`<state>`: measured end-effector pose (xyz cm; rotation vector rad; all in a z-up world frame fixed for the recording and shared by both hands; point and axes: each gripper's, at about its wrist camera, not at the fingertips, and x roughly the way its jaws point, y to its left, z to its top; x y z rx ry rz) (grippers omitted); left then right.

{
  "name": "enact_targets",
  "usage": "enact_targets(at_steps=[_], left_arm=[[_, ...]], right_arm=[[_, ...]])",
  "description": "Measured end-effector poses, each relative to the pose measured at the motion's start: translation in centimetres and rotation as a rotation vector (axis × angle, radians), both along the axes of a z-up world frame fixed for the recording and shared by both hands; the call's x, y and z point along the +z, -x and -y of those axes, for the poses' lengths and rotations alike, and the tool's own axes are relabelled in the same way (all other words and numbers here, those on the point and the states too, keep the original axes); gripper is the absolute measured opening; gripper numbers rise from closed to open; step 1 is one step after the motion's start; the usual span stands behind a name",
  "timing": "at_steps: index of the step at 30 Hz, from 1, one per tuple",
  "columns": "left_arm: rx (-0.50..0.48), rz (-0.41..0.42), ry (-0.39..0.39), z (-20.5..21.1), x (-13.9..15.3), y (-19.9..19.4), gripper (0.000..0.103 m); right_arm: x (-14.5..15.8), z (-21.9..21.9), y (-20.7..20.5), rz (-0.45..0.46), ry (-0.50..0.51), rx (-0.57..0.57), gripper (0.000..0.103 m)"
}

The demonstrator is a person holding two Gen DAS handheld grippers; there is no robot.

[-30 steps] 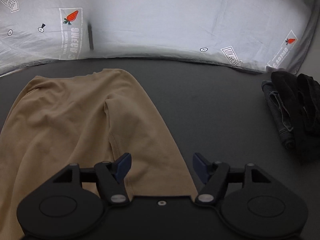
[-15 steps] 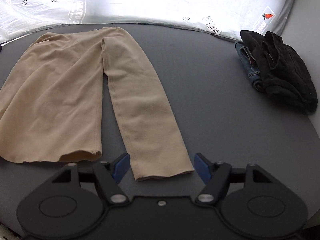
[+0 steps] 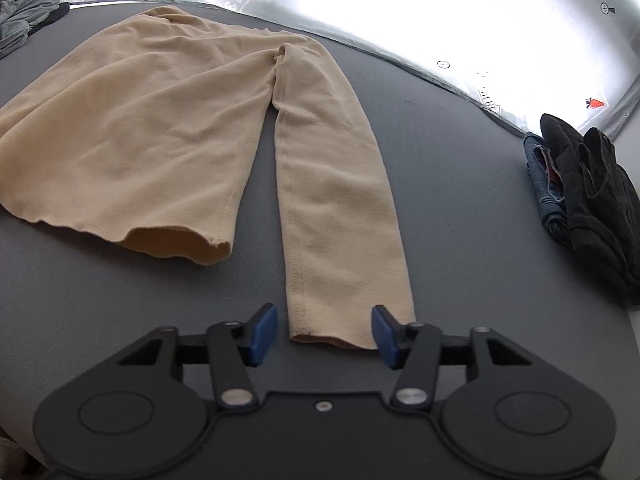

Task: Fold clothes
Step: 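Grasp the shirt hem with the right gripper and pull it flat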

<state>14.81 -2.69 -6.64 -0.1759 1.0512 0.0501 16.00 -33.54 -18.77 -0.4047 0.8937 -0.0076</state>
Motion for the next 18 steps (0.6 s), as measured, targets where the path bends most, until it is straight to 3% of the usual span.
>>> enact_targets(at_steps=[1, 5, 10, 12, 15, 16, 18], left_arm=[[0.007, 0.002, -0.001, 0.0, 0.1, 0.2, 0.088], [0.022, 0.001, 0.009, 0.2, 0.0, 0.4, 0.089], [0.025, -0.010, 0.025, 0.7, -0.2, 0.3, 0.089], [0.030, -0.016, 0.029, 1.0, -0.4, 0.3, 0.089], [0.051, -0.027, 0.024, 1.0, -0.5, 0.8, 0.089], [0.061, -0.030, 0.021, 1.0, -0.5, 1.1, 0.089], [0.094, -0.043, 0.022, 0.6, -0.7, 1.7, 0.089]], right_arm=[[0.1, 0.1, -0.1, 0.007, 0.037, -0.014, 0.004], [1.5, 1.6, 0.4, 0.077, 0.098, -0.021, 0.002], [2.3, 3.6, 0.7, 0.146, 0.315, 0.024, 0.003], [1.8, 4.6, 0.4, 0.089, 0.302, 0.023, 0.005], [1.5, 5.1, 0.6, 0.038, 0.243, 0.009, 0.025], [2.0, 5.2, 0.8, 0.047, 0.182, -0.009, 0.030], [3.6, 5.7, 1.0, 0.061, -0.055, -0.071, 0.036]])
